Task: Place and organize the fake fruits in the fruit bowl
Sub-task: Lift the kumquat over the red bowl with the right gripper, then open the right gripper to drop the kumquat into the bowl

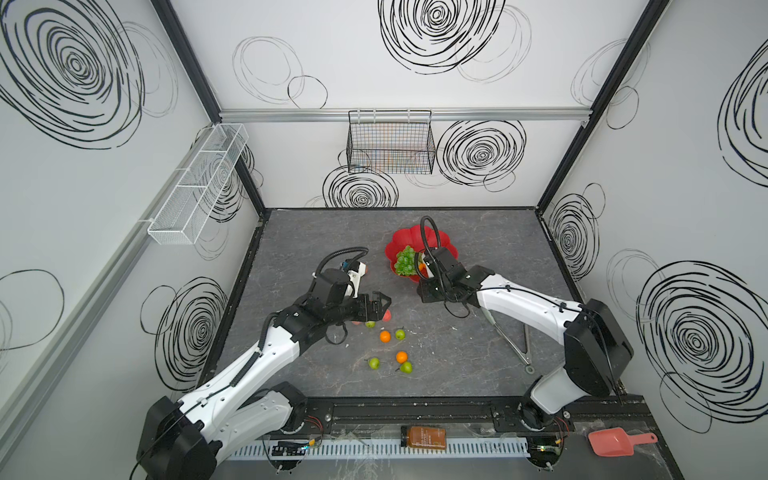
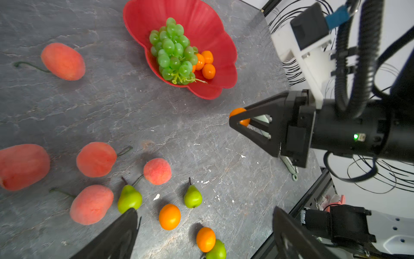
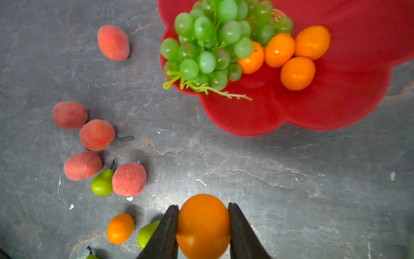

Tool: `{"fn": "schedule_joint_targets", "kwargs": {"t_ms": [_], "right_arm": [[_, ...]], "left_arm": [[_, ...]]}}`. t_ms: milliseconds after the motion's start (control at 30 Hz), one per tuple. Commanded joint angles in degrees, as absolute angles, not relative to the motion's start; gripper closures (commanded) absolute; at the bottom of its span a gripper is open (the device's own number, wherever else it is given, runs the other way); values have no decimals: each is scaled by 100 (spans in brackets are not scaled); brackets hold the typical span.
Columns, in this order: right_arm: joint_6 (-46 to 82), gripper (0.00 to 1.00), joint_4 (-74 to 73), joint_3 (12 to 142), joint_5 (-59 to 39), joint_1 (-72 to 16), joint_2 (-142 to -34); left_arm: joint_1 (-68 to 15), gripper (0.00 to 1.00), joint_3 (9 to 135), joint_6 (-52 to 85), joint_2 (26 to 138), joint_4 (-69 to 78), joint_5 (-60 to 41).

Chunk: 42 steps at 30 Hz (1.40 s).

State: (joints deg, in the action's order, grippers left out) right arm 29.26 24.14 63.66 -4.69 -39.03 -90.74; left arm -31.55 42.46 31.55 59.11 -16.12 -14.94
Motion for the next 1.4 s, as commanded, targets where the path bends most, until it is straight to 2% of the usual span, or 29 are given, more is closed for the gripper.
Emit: {"fn": "schedule_joint_targets", "kwargs": {"t_ms": [0,367,633,833,1133,1367], "right_arm": [[2748,64,2555,6504,-422,-3675,-9005],[2426,65,2801,7585,-370,-3207,-10002],[2340,65,2937,8166,-488,-2960,-10688],[2283,65,3048,8441,-488,-2953,-11110],[2204,65,3127,8745,-443,-2946,-11591],[2189,59,3115,8826,-433,-2931,-11744]], "left_arm": [[-3256,4,4546,3079,6161,-982,-1438],[-3199,4,5593,2480,7326,-764,-1661],[-2644,4,5710,2206,7895,-286,-2301],[-2121,4,5504,2386,7949,-60,-2795],[-2087,4,5494,2400,7981,-38,-2883],[-2085,4,5493,2415,7990,-35,-2900]]}}
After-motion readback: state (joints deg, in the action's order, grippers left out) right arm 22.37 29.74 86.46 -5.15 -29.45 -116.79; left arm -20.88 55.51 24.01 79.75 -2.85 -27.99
